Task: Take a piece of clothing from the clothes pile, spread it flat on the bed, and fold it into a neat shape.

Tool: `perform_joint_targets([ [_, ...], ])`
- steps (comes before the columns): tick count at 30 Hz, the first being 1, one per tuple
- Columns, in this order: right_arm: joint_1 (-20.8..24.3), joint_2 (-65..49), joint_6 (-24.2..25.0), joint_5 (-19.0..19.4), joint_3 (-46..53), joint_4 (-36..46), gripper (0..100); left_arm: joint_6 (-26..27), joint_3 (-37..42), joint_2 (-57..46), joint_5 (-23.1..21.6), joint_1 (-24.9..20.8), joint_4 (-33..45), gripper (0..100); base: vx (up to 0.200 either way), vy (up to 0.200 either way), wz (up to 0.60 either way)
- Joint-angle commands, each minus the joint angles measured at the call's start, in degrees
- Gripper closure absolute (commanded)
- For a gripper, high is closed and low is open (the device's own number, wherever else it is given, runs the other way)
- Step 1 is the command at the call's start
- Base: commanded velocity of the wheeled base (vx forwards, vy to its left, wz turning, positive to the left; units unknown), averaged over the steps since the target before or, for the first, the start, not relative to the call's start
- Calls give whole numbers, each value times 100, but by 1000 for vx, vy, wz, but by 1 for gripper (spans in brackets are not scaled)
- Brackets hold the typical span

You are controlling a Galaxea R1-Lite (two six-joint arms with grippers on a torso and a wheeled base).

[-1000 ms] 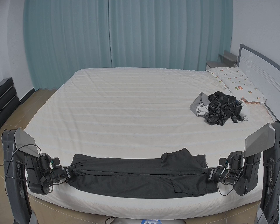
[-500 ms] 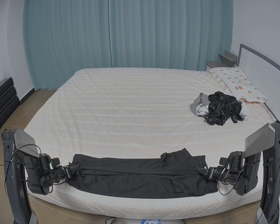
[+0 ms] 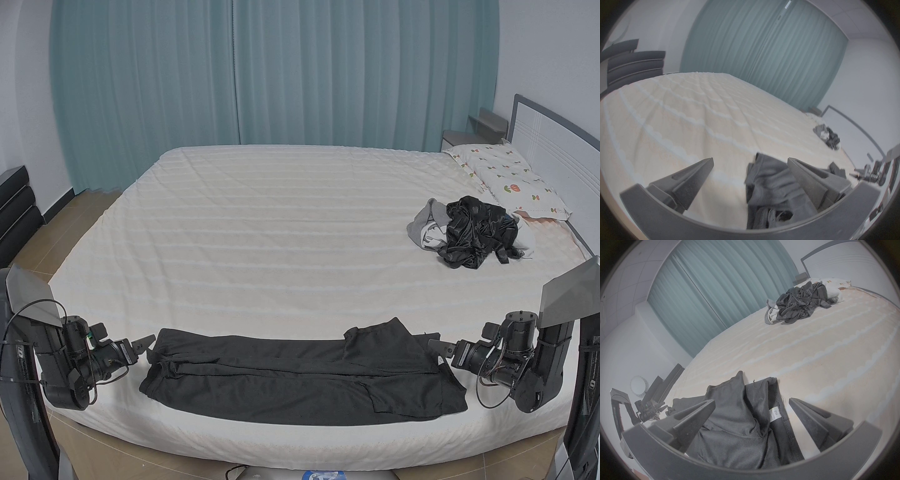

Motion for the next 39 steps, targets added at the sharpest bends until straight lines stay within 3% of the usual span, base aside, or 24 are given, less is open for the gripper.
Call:
perform_joint_targets([
  [1, 0, -13, 438, -3, -166, -52, 0, -772, -478, -310, 125, -64, -92, 0, 0, 0, 0],
  [3, 26, 39, 587, -3, -245, -52, 0, -966, -583, -328, 186, -196, -13, 0, 0, 0, 0],
  [10, 17, 514, 877, -3, -1010, 186, 0, -1388, -1427, -319, 547, -732, 1446, 0, 0, 0, 0],
  [11, -9, 496, 877, 5, -1344, 502, 0, -1678, -1656, -345, 591, -811, 1798, 0, 0, 0, 0],
  [15, -35, 479, 1000, 32, -1801, 1029, 0, -1976, -1999, -319, 775, -881, 2404, 0, 0, 0, 0],
  [17, 9, 619, 1501, 111, -1977, 1064, 0, -2012, -2174, -293, 828, -890, 2817, 0, 0, 0, 0],
  [20, -27, 734, 1967, 172, -2047, 1038, 0, -2100, -2280, -284, 828, -890, 3063, 0, 0, 0, 0],
  [39, -167, 734, 2011, 190, -1889, 1029, 0, -2100, -2332, -170, 960, -1110, 3459, 0, 0, 0, 0],
])
